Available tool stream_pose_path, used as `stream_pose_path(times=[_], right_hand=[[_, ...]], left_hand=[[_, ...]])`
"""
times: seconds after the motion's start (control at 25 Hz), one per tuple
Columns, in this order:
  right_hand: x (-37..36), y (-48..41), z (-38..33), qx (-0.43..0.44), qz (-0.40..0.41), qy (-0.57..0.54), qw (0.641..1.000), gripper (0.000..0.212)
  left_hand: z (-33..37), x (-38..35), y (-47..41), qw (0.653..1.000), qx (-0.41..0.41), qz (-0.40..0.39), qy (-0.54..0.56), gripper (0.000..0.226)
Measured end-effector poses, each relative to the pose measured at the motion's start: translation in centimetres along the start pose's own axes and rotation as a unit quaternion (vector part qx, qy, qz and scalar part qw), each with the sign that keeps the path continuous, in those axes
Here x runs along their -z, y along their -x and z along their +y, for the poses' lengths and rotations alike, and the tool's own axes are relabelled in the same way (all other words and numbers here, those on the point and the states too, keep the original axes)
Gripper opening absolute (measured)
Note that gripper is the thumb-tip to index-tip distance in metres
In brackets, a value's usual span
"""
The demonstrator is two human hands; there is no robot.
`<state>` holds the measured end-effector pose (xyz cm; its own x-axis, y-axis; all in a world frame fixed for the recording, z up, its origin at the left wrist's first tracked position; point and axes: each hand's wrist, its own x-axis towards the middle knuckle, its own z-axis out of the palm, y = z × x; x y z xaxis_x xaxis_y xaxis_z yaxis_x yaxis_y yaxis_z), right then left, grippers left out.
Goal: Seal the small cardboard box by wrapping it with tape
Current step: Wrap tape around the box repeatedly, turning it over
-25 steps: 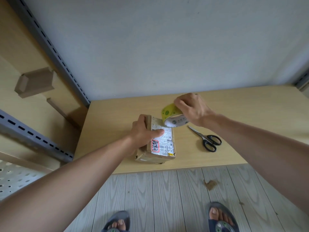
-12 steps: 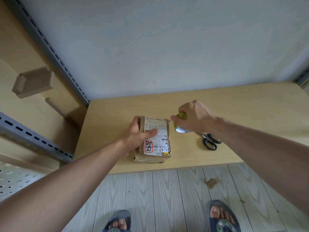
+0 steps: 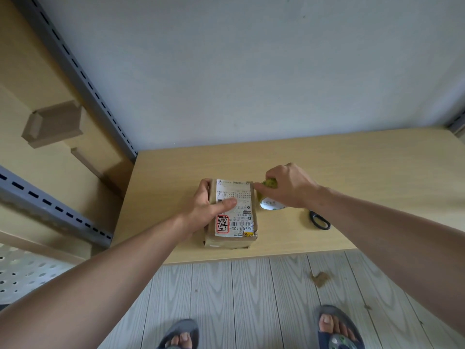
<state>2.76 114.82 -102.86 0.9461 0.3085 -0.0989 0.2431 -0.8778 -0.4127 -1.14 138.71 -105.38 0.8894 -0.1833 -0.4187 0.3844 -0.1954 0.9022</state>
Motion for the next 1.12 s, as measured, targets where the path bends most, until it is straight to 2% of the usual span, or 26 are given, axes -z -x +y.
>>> stream_pose_path(times=[0.16,0.28,0.4,0.48,0.52,0.6,0.64,0.72,0.8,0.88,0.92,1.04,1.12], right_hand=[[-1.3,-0.5,-0.9,-0.009,0.023,-0.045,0.999,0.054],[-2.1,-0.8,-1.7,-0.007,0.044,-0.038,0.998,0.054],[-2.1,-1.1,-1.9,-0.017,0.058,-0.034,0.998,0.05],[-2.3,-1.1,-1.9,-0.017,0.061,-0.024,0.998,0.051],[-2.4,-1.1,-1.8,-0.017,0.06,-0.025,0.998,0.052],[-1.9,-0.9,-1.9,-0.02,0.069,-0.048,0.996,0.052],[-1.3,-0.9,-1.9,-0.021,0.089,-0.072,0.993,0.051],[0.6,-0.9,-2.0,-0.024,0.157,-0.151,0.976,0.052],[2.4,-0.9,-2.3,-0.031,0.205,-0.233,0.95,0.053],[3.1,-0.8,-2.6,-0.031,0.187,-0.268,0.945,0.059],[3.1,-0.7,-2.7,-0.033,0.164,-0.268,0.949,0.064],[3.1,-0.6,-3.3,-0.047,0.115,-0.263,0.957,0.074],[3.3,-0.7,-3.7,-0.032,0.1,-0.266,0.958,0.073]], left_hand=[[-0.2,1.7,0.3,0.993,-0.024,0.011,-0.111,0.089],[1.2,2.6,0.1,0.953,-0.048,0.035,-0.296,0.11],[3.6,-0.8,0.0,0.894,0.017,0.064,-0.442,0.113],[4.1,-3.9,0.0,0.867,0.075,0.075,-0.487,0.113],[4.1,-4.9,-0.2,0.86,0.085,0.08,-0.497,0.105],[4.3,-5.1,-0.6,0.871,0.094,0.09,-0.473,0.086],[4.4,-4.6,-0.9,0.893,0.088,0.09,-0.433,0.082],[4.1,-3.8,-1.3,0.946,0.053,0.077,-0.31,0.083],[2.9,-3.3,-1.1,0.99,0.023,0.042,-0.135,0.09],[1.8,-3.3,-0.8,1.0,0.018,-0.003,-0.026,0.082],[1.7,-3.3,-0.7,0.999,0.001,-0.019,-0.027,0.078],[2.5,-2.8,-1.5,0.972,-0.113,0.003,-0.206,0.095],[3.0,-3.0,-1.4,0.97,-0.136,-0.02,-0.201,0.091]])
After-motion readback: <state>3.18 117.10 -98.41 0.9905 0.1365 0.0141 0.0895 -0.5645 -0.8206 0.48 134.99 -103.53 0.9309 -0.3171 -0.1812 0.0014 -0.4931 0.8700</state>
